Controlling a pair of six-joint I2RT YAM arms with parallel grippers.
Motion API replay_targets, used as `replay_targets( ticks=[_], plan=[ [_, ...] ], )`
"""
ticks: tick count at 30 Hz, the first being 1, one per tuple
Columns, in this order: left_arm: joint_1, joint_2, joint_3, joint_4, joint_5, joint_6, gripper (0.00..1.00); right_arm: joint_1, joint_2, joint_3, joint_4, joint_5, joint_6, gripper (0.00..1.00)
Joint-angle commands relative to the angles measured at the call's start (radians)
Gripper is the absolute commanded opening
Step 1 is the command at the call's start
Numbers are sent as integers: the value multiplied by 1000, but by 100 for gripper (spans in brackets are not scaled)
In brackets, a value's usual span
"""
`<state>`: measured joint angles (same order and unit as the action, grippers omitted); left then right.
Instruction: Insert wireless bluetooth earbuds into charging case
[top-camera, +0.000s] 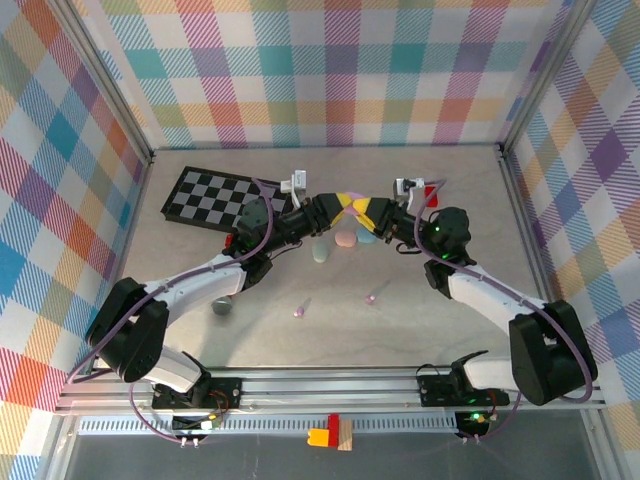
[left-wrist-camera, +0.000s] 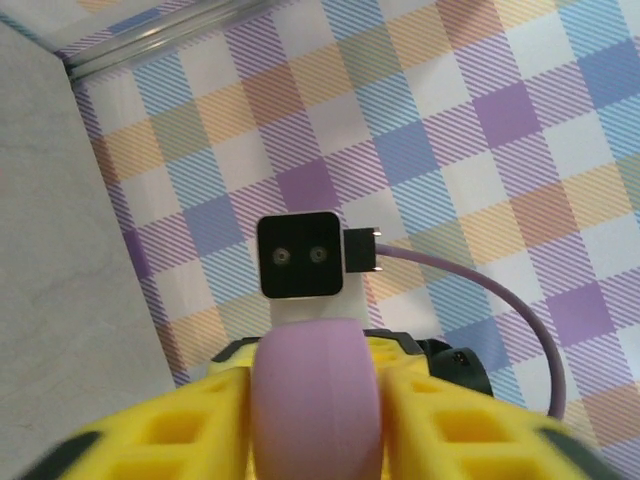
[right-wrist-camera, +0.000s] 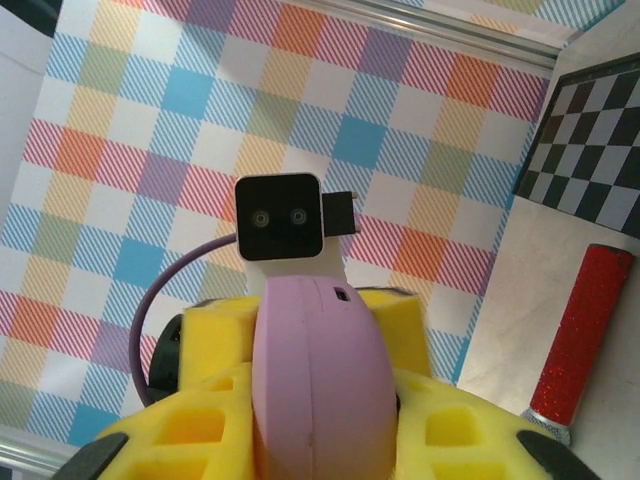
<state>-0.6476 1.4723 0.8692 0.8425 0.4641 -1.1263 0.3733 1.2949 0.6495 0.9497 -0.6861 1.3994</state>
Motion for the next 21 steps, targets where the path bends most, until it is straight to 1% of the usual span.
replay_targets(
  ticks=[1,2,3,4,5,6,7,11,14,16,18,21],
  plan=[
    [-1,-33,-45,173,-6,165,61,-7,-24,65,-124,-49,-60,9],
    [0,-40,-65,231,2,245,67,-9,-25,88,-177,-66,-63,7],
    [0,-49,-88,279,16,340,77,-12,-25,110,-242,-81,-74,5],
    [1,-56,-106,312,33,426,83,-13,-24,130,-287,-95,-88,4],
    [2,-66,-125,332,46,521,86,-15,-24,151,-351,-118,-105,3],
    [4,-76,-143,333,50,606,92,-16,-21,170,-407,-138,-111,4],
    [7,-86,-154,330,48,677,93,-18,-19,180,-428,-151,-109,4],
    [9,-114,-181,290,87,979,94,-28,-7,178,-389,-207,-17,4],
    [9,-115,-185,253,143,1152,93,-36,18,172,-291,-268,69,4],
    [9,-109,-185,239,161,1227,93,-35,38,162,-200,-301,133,4],
    [9,-100,-187,243,172,1272,93,-35,51,152,-122,-317,190,4],
    [10,-90,-185,257,173,1290,92,-35,49,148,-114,-329,206,4]
  ],
)
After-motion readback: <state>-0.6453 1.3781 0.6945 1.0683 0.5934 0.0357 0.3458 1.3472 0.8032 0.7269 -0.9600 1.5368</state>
